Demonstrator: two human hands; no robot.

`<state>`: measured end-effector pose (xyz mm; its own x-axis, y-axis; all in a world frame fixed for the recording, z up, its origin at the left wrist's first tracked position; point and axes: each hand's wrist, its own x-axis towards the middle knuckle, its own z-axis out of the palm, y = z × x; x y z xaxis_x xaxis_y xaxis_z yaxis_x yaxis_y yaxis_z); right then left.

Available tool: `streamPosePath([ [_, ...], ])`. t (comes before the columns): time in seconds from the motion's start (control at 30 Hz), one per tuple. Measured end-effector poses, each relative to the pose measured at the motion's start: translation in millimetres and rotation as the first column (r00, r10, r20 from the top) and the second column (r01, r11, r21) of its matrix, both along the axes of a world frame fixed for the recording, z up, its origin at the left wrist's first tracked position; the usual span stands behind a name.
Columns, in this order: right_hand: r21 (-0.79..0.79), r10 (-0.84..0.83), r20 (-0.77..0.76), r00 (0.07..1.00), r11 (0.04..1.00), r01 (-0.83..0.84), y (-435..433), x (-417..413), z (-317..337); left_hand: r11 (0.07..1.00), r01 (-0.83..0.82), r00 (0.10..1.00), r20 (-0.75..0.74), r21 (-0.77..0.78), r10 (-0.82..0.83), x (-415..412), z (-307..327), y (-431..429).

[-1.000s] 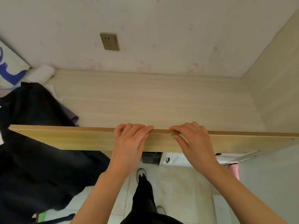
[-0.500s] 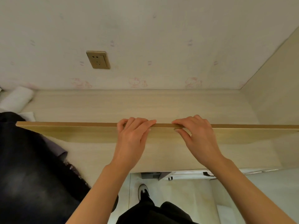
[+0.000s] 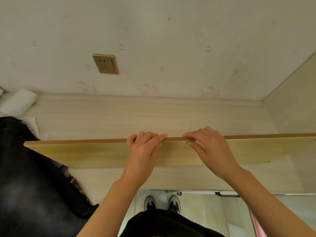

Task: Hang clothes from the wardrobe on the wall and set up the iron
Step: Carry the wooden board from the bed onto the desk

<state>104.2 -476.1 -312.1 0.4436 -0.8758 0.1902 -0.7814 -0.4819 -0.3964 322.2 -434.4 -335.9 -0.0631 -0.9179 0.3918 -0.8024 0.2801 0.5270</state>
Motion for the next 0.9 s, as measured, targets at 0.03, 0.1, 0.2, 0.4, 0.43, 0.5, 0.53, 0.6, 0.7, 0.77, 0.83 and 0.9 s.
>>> streamPosePath([
  [0.03, 0.006, 0.007, -0.003, 1.000, 1.000, -0.007, -1, -1, 0, 1.000, -0.005, 1.000, -0.005, 0.007, 0.005, -1, 0, 1],
  [0.1, 0.012, 0.021, -0.006, 1.000, 1.000, -0.021, -3, -4, -1, 1.000, -0.012, 1.000, -0.007, 0.015, 0.012, -3, -1, 1],
  [0.2, 0.026, 0.041, -0.002, 0.999, 0.999, -0.041, -6, -5, -3, 1.000, -0.018, 1.000, 0.004, 0.024, 0.018, -4, -2, 0],
  [0.4, 0.088, 0.052, 0.000, 0.999, 0.995, -0.052, -14, -4, -6, 0.999, -0.025, 0.999, 0.046, 0.041, 0.024, -2, -8, -5],
  [0.43, 0.093, 0.054, 0.000, 0.999, 0.994, -0.053, -15, -3, -7, 0.999, -0.030, 0.998, 0.050, 0.037, 0.028, -1, -9, -7],
  [0.5, 0.101, 0.047, -0.003, 0.999, 0.994, -0.047, -20, -1, -7, 0.999, -0.039, 0.998, 0.059, 0.022, 0.038, 0, -10, -11],
  [0.53, 0.105, 0.041, -0.006, 0.999, 0.994, -0.040, -23, 0, -6, 0.999, -0.043, 0.997, 0.065, 0.010, 0.043, 1, -11, -13],
  [0.6, 0.114, 0.033, -0.015, 0.999, 0.993, -0.031, -30, 2, -6, 0.999, -0.045, 0.995, 0.089, -0.015, 0.046, 2, -13, -20],
  [0.7, 0.139, 0.036, -0.032, 0.999, 0.990, -0.031, -44, 6, -6, 0.999, -0.029, 0.988, 0.149, -0.042, 0.035, 6, -17, -32],
  [0.77, 0.142, 0.059, -0.035, 0.998, 0.988, -0.054, -54, 8, -6, 0.999, -0.020, 0.979, 0.204, -0.035, 0.027, 9, -20, -40],
  [0.83, 0.147, 0.074, -0.037, 0.997, 0.987, -0.068, -64, 11, -6, 1.000, -0.019, 0.966, 0.259, -0.005, 0.020, 13, -23, -47],
  [0.9, 0.169, 0.071, -0.049, 0.996, 0.984, -0.062, -75, 14, -8, 0.999, -0.021, 0.957, 0.288, 0.026, 0.012, 16, -26, -56],
])
